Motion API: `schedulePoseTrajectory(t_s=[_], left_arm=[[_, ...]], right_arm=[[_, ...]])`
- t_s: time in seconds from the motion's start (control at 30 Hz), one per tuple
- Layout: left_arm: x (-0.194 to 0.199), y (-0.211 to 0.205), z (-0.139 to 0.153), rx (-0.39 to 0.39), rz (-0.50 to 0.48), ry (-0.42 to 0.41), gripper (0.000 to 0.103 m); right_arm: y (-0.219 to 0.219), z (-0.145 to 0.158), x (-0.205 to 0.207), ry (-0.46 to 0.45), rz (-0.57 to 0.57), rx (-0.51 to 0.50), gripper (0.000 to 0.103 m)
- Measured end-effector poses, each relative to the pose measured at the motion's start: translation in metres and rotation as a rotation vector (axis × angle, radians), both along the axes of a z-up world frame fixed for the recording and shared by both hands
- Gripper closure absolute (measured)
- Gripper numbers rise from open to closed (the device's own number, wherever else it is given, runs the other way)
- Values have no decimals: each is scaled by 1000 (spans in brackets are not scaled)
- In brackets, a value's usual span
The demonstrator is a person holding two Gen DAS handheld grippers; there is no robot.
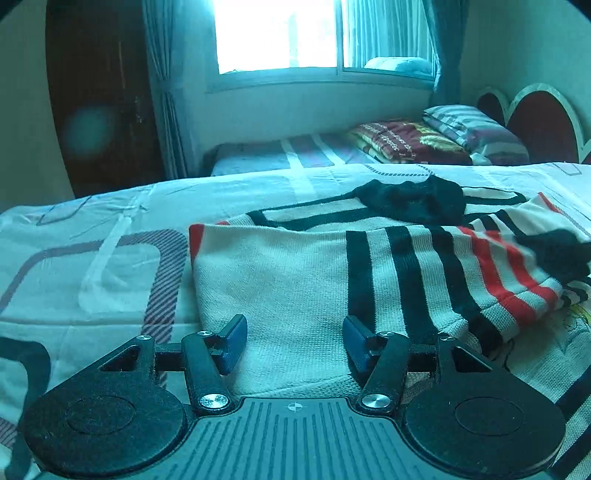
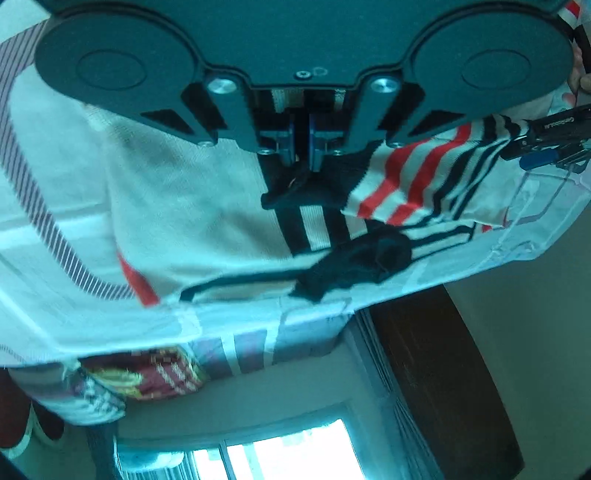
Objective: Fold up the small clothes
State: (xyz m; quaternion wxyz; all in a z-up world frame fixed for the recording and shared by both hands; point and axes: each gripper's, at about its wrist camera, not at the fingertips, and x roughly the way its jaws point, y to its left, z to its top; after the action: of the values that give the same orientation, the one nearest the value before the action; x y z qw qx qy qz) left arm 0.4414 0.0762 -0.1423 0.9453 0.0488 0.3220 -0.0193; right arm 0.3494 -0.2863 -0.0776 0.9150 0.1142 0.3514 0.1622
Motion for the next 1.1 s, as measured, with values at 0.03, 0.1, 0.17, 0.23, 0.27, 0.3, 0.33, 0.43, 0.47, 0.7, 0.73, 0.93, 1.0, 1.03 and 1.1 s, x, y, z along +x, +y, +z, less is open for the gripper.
schedulePoseTrajectory(t_s=[0.03, 0.1, 0.17, 0.23, 0.27, 0.3, 0.33, 0.43, 0.47, 0.7, 0.73, 0.93, 1.0, 1.03, 1.1], left_arm=[[0, 2, -1, 9, -4, 2, 45], [-2, 7, -2, 10, -1, -1, 46], [-2, 9, -7, 15, -7, 6, 46], [-2, 9, -7, 19, -8, 4, 45], [-4, 7, -3, 27, -5, 2, 45], [-8, 6, 2, 39, -14, -21, 45], [-15, 5, 7, 35, -33, -49, 45], [-17, 2, 0, 38, -51, -2, 45], [-17, 0, -8, 59, -53, 5, 45], [-28, 4, -3, 121, 36, -20, 10], [-36, 8, 3, 97, 37, -24, 10], [-119, 30, 18, -36, 34, 12, 10], [-150, 35, 18, -70, 35, 30, 10], [-166, 37, 18, -90, 40, 35, 15], [-194, 45, 15, -179, 50, 75, 28]], right_arm=[[-2, 2, -4, -3, 2, 3, 95], [-3, 0, -8, 9, 6, -1, 95], [0, -16, -4, 52, 10, -26, 94], [-1, -25, -2, 43, 7, -24, 95], [-1, -21, -3, 38, -2, -27, 92], [-3, -15, -7, 15, -26, -37, 81], [-4, -7, -14, -32, -46, -56, 80], [-2, 1, -23, -92, 1, -33, 80], [4, -5, -19, -61, 33, -54, 81], [13, -12, -15, -7, 35, -164, 80], [4, -4, -24, -23, 16, -141, 79], [-66, 6, -95, 25, -77, 14, 72], [-82, 3, -121, 67, -100, 61, 71], [-91, 2, -138, 85, -115, 82, 71], [-103, -2, -168, 121, -135, 122, 69]])
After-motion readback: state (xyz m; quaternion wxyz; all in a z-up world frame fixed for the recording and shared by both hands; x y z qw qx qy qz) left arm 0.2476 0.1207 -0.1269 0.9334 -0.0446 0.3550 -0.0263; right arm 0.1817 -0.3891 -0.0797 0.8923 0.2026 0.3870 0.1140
